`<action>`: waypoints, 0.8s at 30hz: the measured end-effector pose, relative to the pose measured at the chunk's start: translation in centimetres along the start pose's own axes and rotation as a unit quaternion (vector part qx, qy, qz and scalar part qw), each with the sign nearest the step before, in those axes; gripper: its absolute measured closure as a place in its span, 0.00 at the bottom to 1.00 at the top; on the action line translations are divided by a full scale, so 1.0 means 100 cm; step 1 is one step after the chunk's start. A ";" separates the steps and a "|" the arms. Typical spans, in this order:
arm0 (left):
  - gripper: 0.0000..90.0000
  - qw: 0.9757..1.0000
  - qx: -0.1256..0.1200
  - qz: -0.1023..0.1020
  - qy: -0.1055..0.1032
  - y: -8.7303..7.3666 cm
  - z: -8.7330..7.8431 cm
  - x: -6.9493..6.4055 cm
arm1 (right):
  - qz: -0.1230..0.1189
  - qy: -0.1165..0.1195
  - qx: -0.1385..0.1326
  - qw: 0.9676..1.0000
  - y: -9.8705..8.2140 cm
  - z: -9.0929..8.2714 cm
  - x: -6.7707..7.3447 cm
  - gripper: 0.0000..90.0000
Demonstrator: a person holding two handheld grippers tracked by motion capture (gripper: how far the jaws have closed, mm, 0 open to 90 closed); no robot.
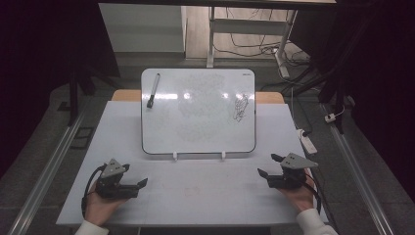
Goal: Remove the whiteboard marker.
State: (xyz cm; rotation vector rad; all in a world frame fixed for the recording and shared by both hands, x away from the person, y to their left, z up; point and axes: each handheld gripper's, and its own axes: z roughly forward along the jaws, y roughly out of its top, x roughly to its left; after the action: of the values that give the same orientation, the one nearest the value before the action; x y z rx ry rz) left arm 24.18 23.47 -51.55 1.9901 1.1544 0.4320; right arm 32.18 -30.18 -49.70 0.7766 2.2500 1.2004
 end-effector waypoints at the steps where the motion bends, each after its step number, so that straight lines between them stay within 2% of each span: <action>1: 0.15 1.000 0.000 0.000 0.000 0.000 0.000 0.000 | 0.000 -0.001 0.001 1.000 0.000 0.001 0.000 0.25; 9: 0.16 1.000 -0.003 0.002 0.014 0.001 -0.003 -0.001 | -0.001 -0.006 0.002 1.000 -0.002 0.002 0.002 0.26; 16: 0.17 1.000 -0.002 0.001 0.013 0.003 -0.003 0.000 | -0.004 -0.005 -0.001 1.000 0.000 0.002 0.003 0.27; 20: 0.17 1.000 -0.006 0.010 0.014 0.012 -0.004 -0.002 | -0.005 -0.006 -0.005 1.000 0.002 0.002 0.005 0.28; 22: 0.18 1.000 -0.012 0.019 0.013 0.025 -0.007 -0.003 | -0.008 -0.004 -0.007 1.000 0.003 0.003 0.007 0.29; 24: 0.18 1.000 -0.014 0.023 0.013 0.030 -0.008 -0.003 | -0.009 -0.004 -0.006 1.000 0.003 0.003 0.008 0.29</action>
State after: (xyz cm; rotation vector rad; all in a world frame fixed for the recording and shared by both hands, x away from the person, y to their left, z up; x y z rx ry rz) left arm 25.29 22.71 -48.69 1.9956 1.1158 0.4955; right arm 31.89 -29.32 -49.71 0.7537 2.2366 1.2008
